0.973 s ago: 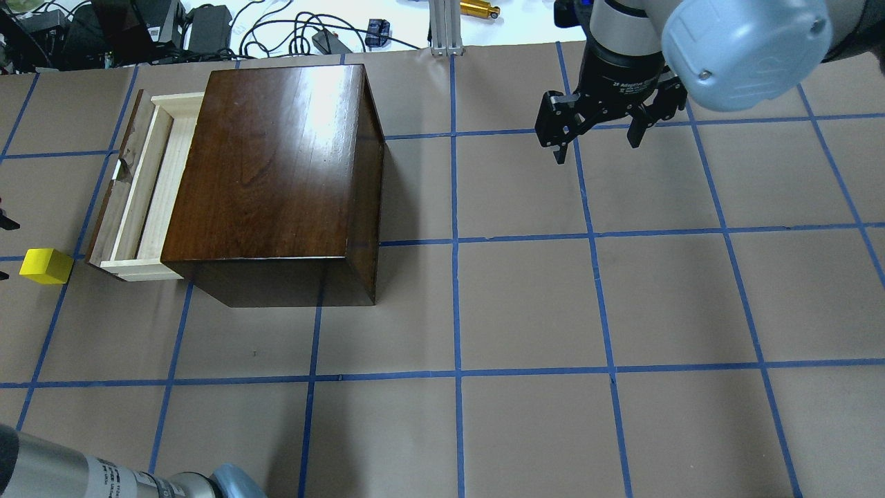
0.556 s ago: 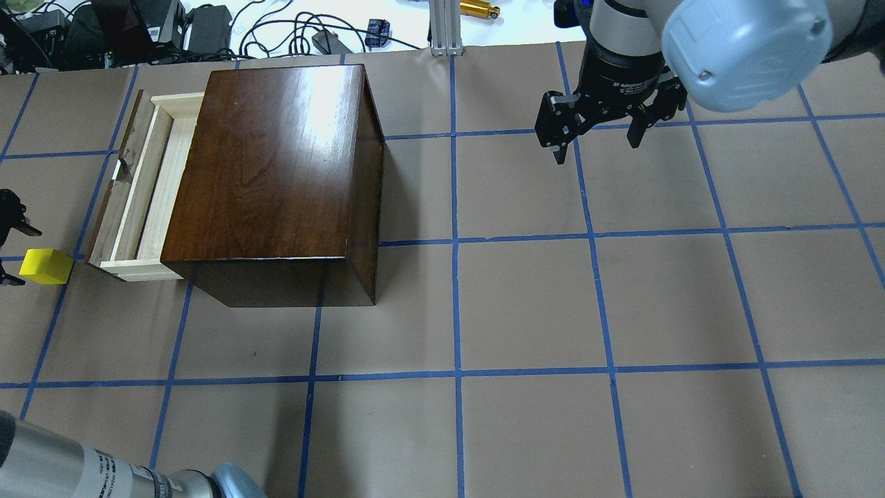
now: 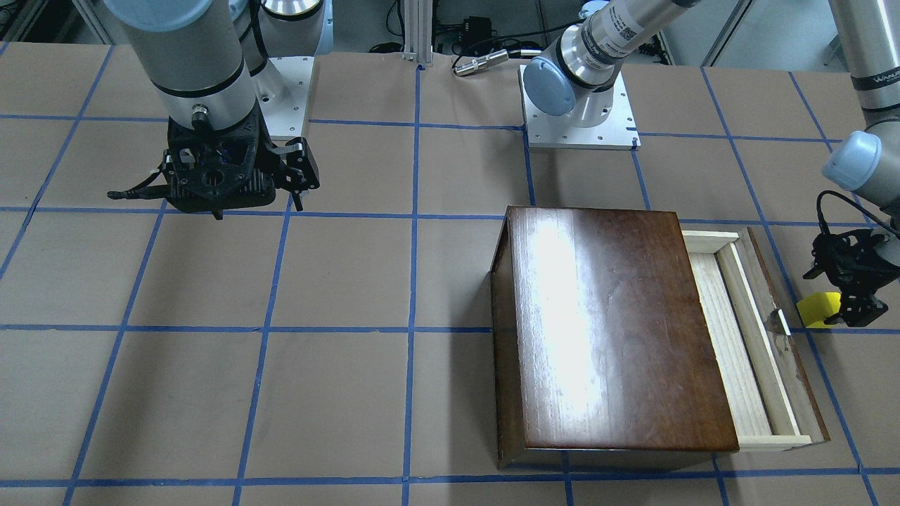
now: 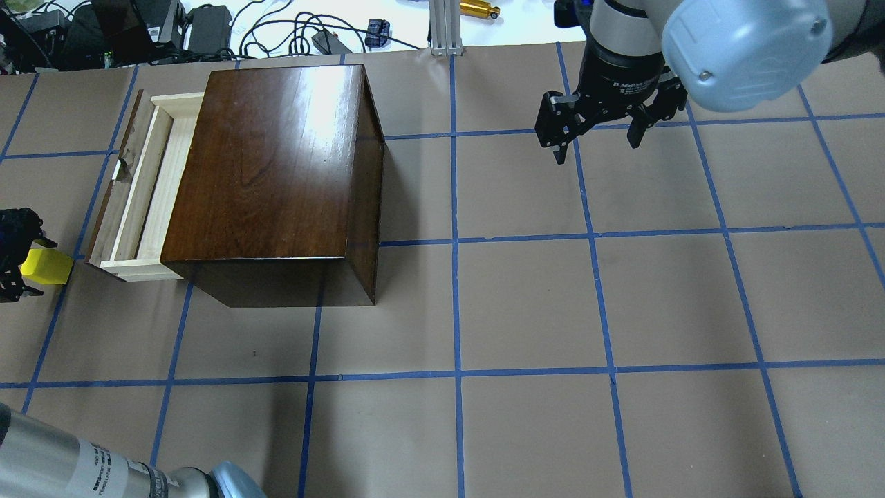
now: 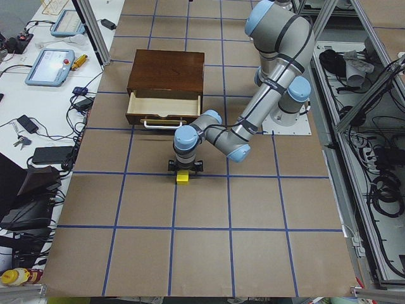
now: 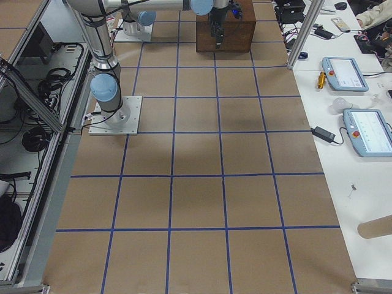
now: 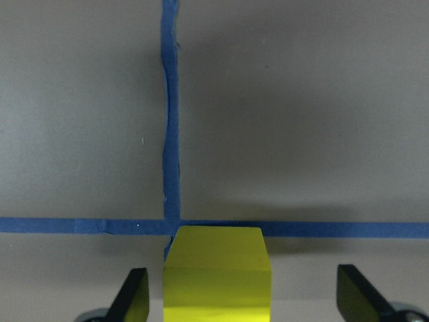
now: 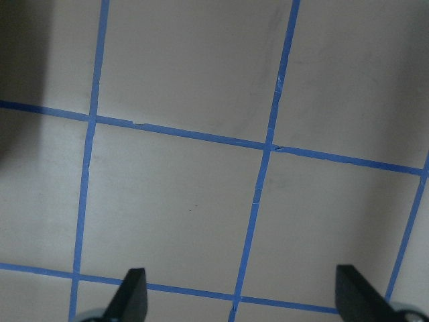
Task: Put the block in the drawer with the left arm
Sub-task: 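Lower the left gripper over the yellow cube and close on it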
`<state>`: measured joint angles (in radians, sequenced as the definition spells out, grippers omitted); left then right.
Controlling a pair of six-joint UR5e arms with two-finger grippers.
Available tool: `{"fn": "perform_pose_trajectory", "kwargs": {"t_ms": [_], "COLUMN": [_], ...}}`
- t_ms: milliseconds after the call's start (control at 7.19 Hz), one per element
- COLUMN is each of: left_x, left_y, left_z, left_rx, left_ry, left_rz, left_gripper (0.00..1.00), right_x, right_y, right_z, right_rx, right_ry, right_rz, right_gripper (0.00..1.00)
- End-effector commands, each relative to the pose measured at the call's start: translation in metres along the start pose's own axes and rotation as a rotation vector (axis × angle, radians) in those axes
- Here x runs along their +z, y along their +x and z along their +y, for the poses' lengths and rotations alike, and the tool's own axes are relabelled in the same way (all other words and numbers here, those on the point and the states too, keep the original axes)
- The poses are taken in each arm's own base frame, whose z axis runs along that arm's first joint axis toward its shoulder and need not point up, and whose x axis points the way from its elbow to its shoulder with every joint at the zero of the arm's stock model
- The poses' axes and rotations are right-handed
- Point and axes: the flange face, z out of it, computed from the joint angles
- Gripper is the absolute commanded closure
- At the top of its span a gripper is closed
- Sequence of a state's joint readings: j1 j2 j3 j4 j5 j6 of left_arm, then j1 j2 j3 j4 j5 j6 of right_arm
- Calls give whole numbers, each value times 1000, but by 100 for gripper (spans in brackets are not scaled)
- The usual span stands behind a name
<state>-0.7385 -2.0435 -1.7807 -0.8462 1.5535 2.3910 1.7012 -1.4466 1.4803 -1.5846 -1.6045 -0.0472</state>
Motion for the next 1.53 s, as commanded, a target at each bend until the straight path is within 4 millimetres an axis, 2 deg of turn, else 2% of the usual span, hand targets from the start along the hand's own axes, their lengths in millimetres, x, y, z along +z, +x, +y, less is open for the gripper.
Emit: {"fn": "perform_pose_trajectory", "kwargs": {"t_ms": [0,556,695,973,1251,1390], "left_x": [4,17,17,17,15,14], "left_y": [-1,4,4,4,1,1], "left_z": [2,13,13,13,15,16], "left_rx": [3,-16,-16,-16,2,2], "left_ry": [-4,12,10,10,-10,-15], "left_rz": [-3,8,7,7,-13,-16], "left_gripper": [0,0,6,11,83,100], "right_x": [0,0,0,0,0,0], "right_y": [0,0,0,0,0,0], "right_z": [0,0,0,0,0,0], "right_rx": [1,1,1,1,0,0], "right_ry": [0,0,0,0,0,0], "right_rz": [0,0,0,0,0,0], "right_gripper": [0,0,0,0,0,0]}}
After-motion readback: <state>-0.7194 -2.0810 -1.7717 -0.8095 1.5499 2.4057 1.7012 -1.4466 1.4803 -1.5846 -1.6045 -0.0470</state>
